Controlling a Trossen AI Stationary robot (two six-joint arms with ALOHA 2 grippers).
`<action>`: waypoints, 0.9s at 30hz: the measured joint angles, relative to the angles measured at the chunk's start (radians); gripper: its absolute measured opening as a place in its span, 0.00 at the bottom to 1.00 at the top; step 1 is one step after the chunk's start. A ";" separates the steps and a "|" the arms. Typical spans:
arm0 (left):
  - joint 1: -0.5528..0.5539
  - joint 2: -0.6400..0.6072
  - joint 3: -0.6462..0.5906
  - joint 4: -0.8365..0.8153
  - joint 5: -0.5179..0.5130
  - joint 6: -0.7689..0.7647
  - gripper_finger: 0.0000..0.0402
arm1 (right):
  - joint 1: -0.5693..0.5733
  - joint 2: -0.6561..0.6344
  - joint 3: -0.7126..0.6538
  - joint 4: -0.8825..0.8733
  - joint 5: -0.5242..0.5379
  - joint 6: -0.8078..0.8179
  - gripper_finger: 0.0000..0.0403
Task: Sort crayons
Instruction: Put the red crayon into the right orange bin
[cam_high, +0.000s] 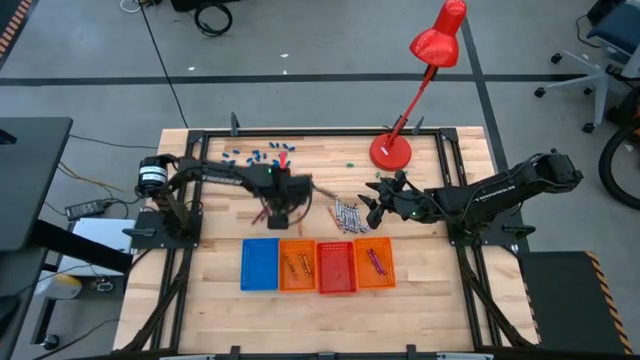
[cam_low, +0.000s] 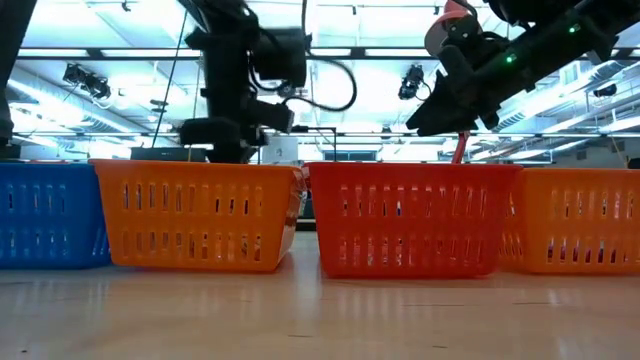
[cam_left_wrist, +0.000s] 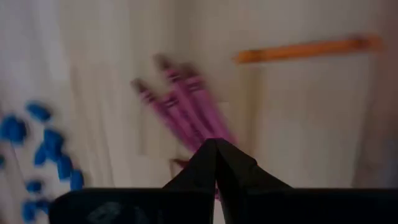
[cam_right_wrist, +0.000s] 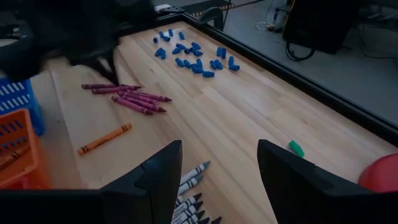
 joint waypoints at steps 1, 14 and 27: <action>0.024 0.000 0.000 0.003 0.008 -0.036 0.03 | 0.000 0.000 0.000 0.001 0.001 0.000 0.53; 0.182 0.060 0.000 0.120 0.082 -0.126 0.20 | 0.000 0.000 0.000 0.000 0.007 -0.007 0.53; 0.216 0.103 -0.080 0.154 0.120 -0.091 0.31 | 0.000 0.000 0.000 -0.004 0.008 -0.011 0.53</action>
